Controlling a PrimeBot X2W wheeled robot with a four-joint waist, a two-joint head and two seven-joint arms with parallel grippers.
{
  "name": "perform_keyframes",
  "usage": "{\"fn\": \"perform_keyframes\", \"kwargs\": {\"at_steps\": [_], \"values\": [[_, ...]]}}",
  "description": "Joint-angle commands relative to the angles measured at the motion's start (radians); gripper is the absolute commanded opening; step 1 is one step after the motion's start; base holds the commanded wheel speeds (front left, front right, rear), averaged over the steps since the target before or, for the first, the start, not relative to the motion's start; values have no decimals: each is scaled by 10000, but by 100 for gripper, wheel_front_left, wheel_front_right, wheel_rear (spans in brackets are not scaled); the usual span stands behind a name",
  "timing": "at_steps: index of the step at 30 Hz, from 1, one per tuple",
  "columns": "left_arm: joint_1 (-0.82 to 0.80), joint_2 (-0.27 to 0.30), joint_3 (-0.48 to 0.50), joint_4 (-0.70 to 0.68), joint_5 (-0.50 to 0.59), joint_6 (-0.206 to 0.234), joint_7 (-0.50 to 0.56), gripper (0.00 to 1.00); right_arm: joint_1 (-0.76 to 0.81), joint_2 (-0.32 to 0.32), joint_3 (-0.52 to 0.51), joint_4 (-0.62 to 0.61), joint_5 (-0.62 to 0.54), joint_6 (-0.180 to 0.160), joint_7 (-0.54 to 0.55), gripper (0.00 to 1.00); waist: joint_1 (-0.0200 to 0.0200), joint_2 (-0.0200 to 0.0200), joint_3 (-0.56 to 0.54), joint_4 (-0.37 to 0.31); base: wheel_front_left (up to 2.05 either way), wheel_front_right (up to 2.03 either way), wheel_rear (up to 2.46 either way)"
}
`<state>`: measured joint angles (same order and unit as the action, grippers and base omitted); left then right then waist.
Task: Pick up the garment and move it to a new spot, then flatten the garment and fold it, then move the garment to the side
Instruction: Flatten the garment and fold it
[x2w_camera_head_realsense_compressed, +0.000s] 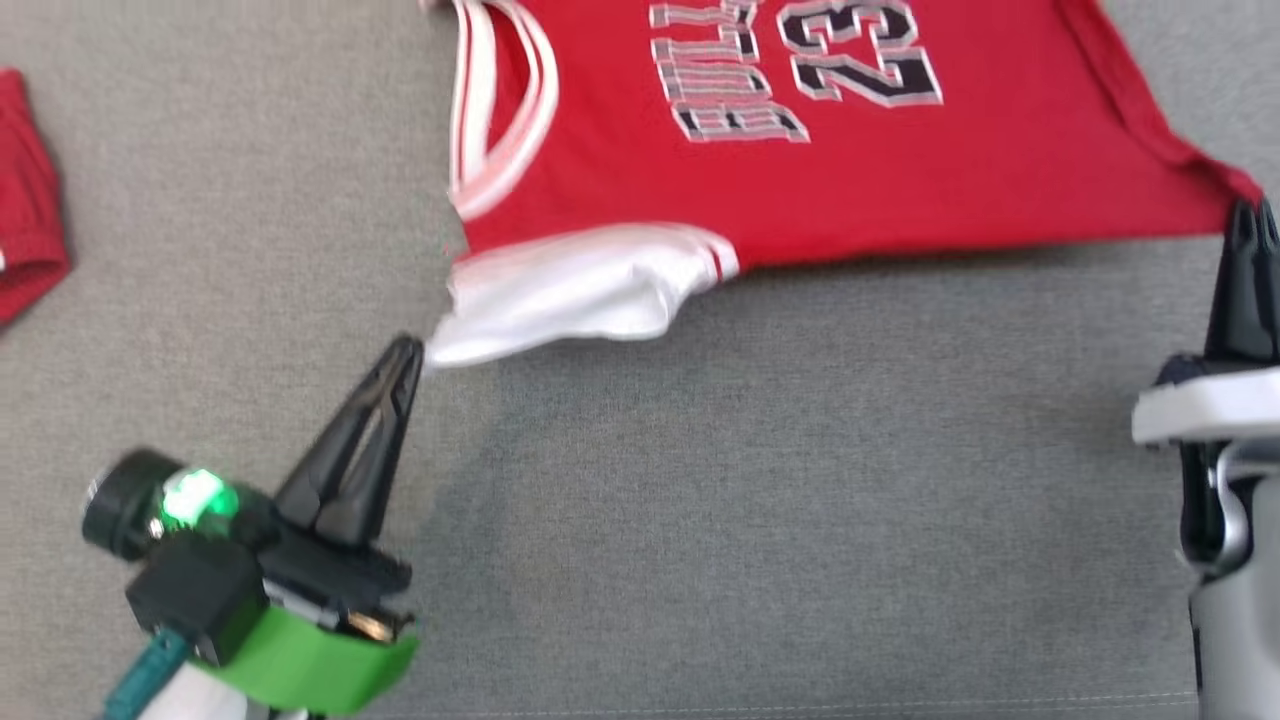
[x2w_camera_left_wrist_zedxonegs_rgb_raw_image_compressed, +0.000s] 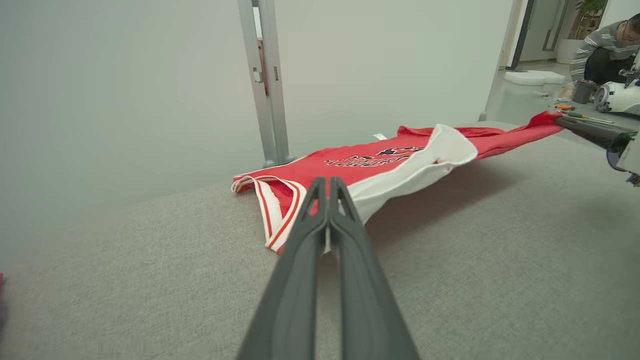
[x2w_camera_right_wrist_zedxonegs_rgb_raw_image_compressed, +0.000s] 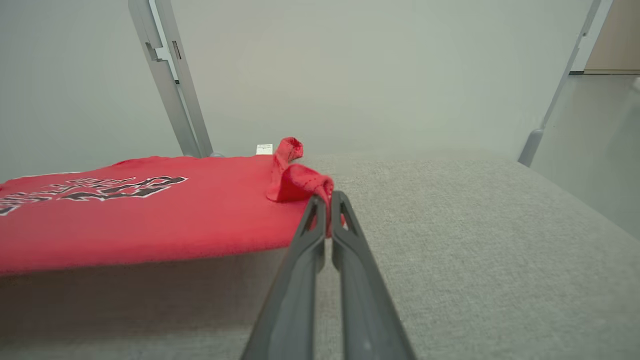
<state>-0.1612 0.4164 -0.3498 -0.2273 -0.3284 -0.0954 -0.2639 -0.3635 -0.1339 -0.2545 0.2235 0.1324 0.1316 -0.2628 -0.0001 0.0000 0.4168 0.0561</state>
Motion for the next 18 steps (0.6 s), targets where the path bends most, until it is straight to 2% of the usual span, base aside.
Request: {"fn": "perform_keyframes", "kwargs": {"at_steps": [1, 9, 14, 18], "values": [[565, 20, 17, -125, -116, 62, -4, 0, 515, -12, -189, -250, 106, -17, -26, 0, 1, 0, -1216, -182, 0, 0, 0], [2232, 63, -208, -947, -342, 402, 218, 0, 2622, 235, -459, -1245, -17, -17, -26, 0, 1, 0, -1795, -212, 0, 0, 0], [2188, 144, -328, -841, -290, 401, 437, 0, 2730, 378, -294, -1052, -121, -17, -26, 0, 1, 0, -1853, -407, 0, 0, 0], [1703, -3, -427, -491, -220, 419, 631, 0, 2295, 455, -247, -499, -397, -16, -26, 0, 1, 0, -1751, -513, 0, 0, 0]]}}
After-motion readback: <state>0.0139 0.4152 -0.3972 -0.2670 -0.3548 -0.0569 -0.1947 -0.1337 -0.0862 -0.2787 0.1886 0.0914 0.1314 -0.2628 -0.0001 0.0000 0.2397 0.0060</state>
